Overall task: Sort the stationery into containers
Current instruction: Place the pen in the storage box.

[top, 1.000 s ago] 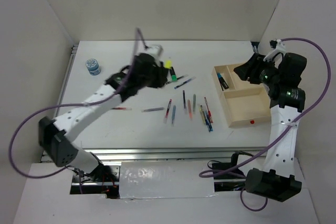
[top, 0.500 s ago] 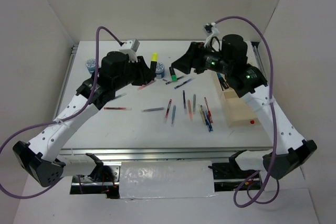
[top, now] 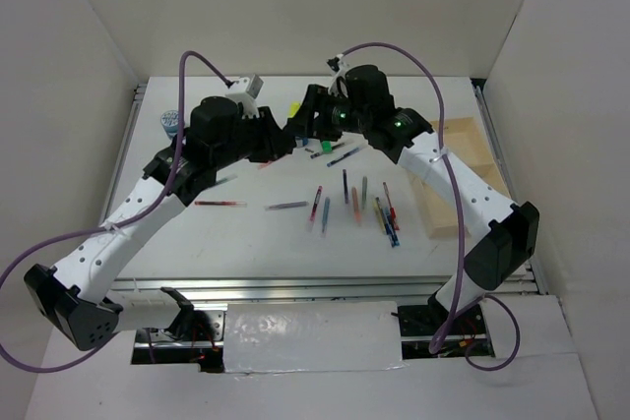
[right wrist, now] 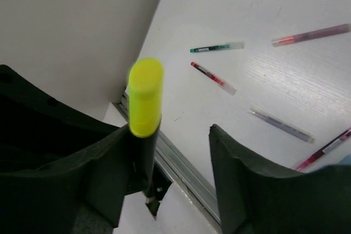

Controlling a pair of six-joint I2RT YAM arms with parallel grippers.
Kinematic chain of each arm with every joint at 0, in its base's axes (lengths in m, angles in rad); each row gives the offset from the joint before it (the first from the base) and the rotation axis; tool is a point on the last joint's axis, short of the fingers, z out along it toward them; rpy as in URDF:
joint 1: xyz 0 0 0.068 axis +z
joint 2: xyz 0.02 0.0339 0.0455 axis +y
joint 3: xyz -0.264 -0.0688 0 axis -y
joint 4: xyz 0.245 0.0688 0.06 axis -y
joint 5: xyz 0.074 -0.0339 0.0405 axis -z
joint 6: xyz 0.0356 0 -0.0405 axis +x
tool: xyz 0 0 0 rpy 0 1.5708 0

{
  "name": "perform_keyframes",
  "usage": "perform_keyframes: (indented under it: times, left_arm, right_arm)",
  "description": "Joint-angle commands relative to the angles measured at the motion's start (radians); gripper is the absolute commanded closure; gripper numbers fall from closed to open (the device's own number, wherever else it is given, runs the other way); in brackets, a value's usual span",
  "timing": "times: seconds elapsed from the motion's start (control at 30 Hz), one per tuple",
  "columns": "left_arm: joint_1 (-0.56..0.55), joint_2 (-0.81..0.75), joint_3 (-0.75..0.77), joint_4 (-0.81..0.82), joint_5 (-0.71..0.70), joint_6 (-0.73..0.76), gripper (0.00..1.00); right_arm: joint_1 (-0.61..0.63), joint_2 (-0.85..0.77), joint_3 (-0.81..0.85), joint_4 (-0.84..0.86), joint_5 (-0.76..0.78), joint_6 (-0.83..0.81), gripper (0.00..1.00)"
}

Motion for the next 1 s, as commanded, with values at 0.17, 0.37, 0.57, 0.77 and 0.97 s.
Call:
perform_keyframes:
  times: [0.17, 0.37, 0.57, 0.77, 0.97]
  left_arm:
    - [0.001, 0.0, 0.008, 0.046, 0.006, -0.014, 0.61]
    - [0.013, -0.007, -0.005, 0.023, -0.02, -0.01, 0.01]
    - [0.109, -0.02, 0.025, -0.066, 0.044, 0.128, 0.01]
    - [0.252, -0.049, -0.058, -0.077, 0.096, 0.337, 0.01]
    - [0.266, -0.03, -0.081, -0.096, 0.093, 0.313, 0.01]
  right_arm:
    - [0.015, 0.001, 0.047, 0.057, 0.023, 0.009, 0.83]
    - [-0.028, -0.085, 0.01, 0.044, 0.042, -0.025, 1.0]
    - [-0.324, -0.188, -0.039, -0.079, -0.003, -0.217, 1.0]
    - [-0.551, -0.176, -0.039, -0.36, 0.122, -0.798, 1.0]
    - [-0.642, -0.105, -0.119, -0.404, 0.169, -1.009, 1.0]
